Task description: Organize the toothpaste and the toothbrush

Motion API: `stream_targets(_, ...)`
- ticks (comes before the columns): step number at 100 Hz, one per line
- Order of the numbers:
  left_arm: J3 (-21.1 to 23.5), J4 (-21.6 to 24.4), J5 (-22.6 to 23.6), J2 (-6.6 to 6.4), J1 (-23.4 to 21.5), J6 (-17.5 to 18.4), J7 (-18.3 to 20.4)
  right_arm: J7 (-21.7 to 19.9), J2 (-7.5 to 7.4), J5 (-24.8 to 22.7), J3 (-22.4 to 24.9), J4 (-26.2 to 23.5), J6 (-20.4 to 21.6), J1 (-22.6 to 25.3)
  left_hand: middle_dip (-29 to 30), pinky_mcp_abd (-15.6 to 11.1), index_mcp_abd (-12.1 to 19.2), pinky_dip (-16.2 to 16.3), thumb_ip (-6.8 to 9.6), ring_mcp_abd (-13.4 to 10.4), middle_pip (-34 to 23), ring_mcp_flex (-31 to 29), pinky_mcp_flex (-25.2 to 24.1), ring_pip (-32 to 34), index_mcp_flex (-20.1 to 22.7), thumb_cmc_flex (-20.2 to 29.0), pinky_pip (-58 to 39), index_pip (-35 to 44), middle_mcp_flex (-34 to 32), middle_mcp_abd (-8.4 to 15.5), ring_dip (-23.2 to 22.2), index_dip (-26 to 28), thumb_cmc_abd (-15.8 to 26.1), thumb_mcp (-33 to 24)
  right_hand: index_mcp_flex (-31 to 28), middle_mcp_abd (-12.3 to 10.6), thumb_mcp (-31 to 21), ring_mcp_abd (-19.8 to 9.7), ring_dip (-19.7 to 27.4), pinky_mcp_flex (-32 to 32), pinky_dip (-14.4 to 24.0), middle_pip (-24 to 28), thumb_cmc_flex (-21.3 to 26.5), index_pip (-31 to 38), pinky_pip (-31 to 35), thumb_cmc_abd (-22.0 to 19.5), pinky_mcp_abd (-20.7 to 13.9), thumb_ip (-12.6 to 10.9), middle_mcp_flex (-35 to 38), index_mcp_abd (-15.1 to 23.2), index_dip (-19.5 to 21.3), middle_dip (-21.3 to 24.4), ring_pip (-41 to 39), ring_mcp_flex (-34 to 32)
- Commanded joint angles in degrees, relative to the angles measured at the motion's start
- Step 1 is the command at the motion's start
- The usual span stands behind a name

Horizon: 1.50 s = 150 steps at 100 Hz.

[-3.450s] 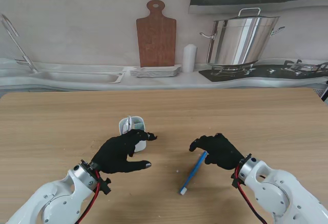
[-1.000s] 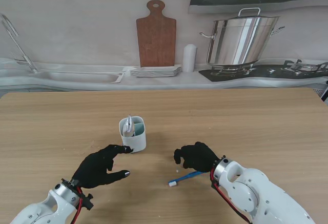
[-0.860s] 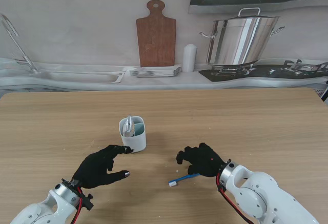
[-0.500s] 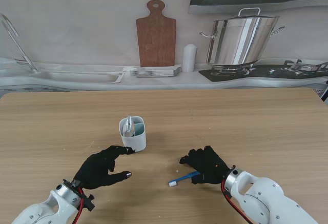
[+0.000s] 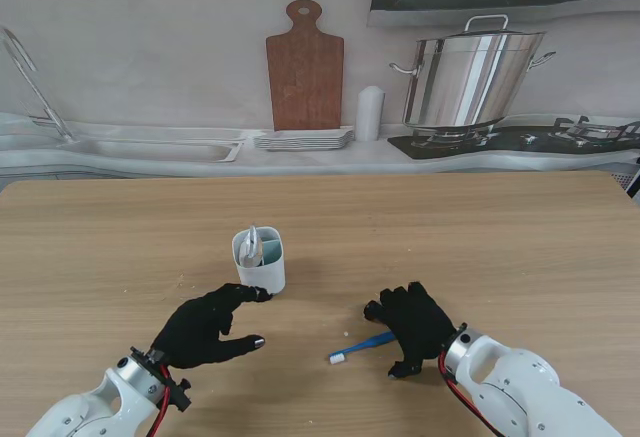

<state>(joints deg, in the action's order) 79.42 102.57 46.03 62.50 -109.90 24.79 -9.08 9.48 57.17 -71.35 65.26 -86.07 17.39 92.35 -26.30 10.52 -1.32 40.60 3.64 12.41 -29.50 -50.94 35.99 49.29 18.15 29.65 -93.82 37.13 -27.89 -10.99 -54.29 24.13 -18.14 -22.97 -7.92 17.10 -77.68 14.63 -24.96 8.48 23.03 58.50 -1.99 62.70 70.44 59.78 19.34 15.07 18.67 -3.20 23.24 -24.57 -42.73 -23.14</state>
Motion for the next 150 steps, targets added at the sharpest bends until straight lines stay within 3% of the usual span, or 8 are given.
stream_targets(1,-0.04,0.72,0.03,0.08,-0.24,-0.11,0.96,-1.68,-0.10,-1.24,-0.76,1.99,-0.12,0.27,0.66,0.06,-0.44,0.72,0.13,2.44,-0.43,-0.97,-0.75,0.15,1.08,0.36,-0.17,0.16,-1.28,0.32,0.98,-0.02,1.51,-0.80,-4.40,-1.84,-3.77,-0.76,-3.27,3.85,1.49,1.59,8.92,3.14,2.12,2.46,0.77,-2.38,5.79,1.31,0.77,-1.20,-6.97,-10.54)
stream_targets(23,-0.10,0.48,0.16,0.06,-0.15,0.13,0.88,0.06,-0.04,-0.67,-3.65,4.49,-2.02,-1.92,0.63,0.06,-0.47,0.71,0.12,2.42,-0.53,-1.05,-0.76,0.17,1.24,0.41,-0.16,0.25,-1.55,0.33,1.00,-0.02,1.60,-0.81,-16.56,-4.60,-5.60,-3.40,-5.90,17.84,4.19,3.35,13.58,5.83,7.79,3.49,0.40,-2.96,19.98,5.38,3.04,-2.93,-14.92,-26.13)
stream_targets(71,-0.18,0.67,0.10,0.02,-0.20,-0.31,1.21,-1.36,0.77,5.13,-8.68,7.91,-4.16,-6.01,0.60,0.25,-0.50,0.62,0.09,2.39,-0.57,-1.01,-1.01,0.03,1.16,0.51,0.16,0.28,-1.82,0.52,1.11,-0.06,1.72,-0.89,-30.24,-9.17,-6.24,-7.68,-6.41,33.79,2.18,2.65,19.32,5.26,12.12,-0.43,-1.11,-4.91,39.11,8.85,5.00,-2.07,-17.00,-44.03)
stream_targets(75,-0.15,0.67,0.09,0.03,-0.22,-0.30,1.15,-1.57,0.83,5.60,-9.14,8.13,-4.30,-6.35,0.62,0.31,-0.47,0.62,0.07,2.42,-0.52,-0.99,-1.04,0.04,1.05,0.47,0.19,0.21,-1.72,0.46,1.10,-0.10,1.77,-0.86,-30.82,-9.30,-6.19,-7.79,-6.46,34.70,1.64,2.39,19.87,4.94,12.50,0.18,-1.15,-4.32,40.28,9.05,4.28,-1.79,-16.91,-45.14)
stream_targets(88,0.08,0.83,0.06,0.02,-0.32,-0.35,1.33,-2.02,1.02,6.98,-10.57,8.78,-4.75,-7.36,0.61,0.36,-0.46,0.63,0.07,2.40,-0.54,-1.01,-0.98,0.07,1.10,0.50,0.19,0.26,-1.70,0.51,1.09,-0.09,1.78,-0.88,-33.23,-9.71,-7.34,-8.42,-7.34,37.90,-1.05,2.53,24.08,10.38,15.20,4.50,-1.29,5.55,44.87,11.44,-7.50,0.38,-17.90,-49.04)
stream_targets(101,0.34,0.97,0.04,0.03,-0.43,-0.24,1.35,-2.28,1.19,8.01,-11.80,9.31,-5.25,-8.25,0.61,0.39,-0.46,0.64,0.06,2.33,-0.57,-1.03,-1.04,0.08,1.16,0.55,0.21,0.28,-1.75,0.46,1.09,-0.10,1.82,-0.91,-36.27,-10.41,-7.65,-8.95,-8.17,40.80,-1.80,3.61,27.65,14.85,16.86,7.54,-1.47,8.53,49.29,15.94,-11.37,4.54,-19.73,-51.99)
stream_targets(120,0.50,1.04,-0.01,0.04,-0.53,-0.22,1.39,-2.39,1.33,8.75,-12.85,9.59,-5.70,-8.91,0.61,0.40,-0.47,0.66,0.04,2.46,-0.59,-1.00,-1.05,0.08,1.14,0.59,0.22,0.28,-1.77,0.48,1.09,-0.12,1.88,-0.95,-38.93,-10.28,-9.07,-9.31,-9.84,41.75,-1.98,5.27,30.12,18.18,17.64,8.38,-1.28,7.69,51.02,18.70,-11.57,5.66,-23.18,-52.12)
stream_targets(150,0.45,1.15,-0.10,0.04,-0.71,-0.50,1.50,-3.99,1.26,9.06,-11.96,8.47,-5.70,-7.77,0.63,0.41,-0.49,0.66,0.01,2.41,-0.59,-0.96,-1.05,0.03,1.21,0.69,0.25,0.31,-1.83,0.44,1.13,-0.14,1.98,-0.89,-38.49,-9.12,-12.27,-8.54,-11.88,39.80,-1.46,9.49,32.97,22.28,17.65,12.86,0.66,3.13,50.04,13.87,-9.17,4.03,-26.61,-52.06)
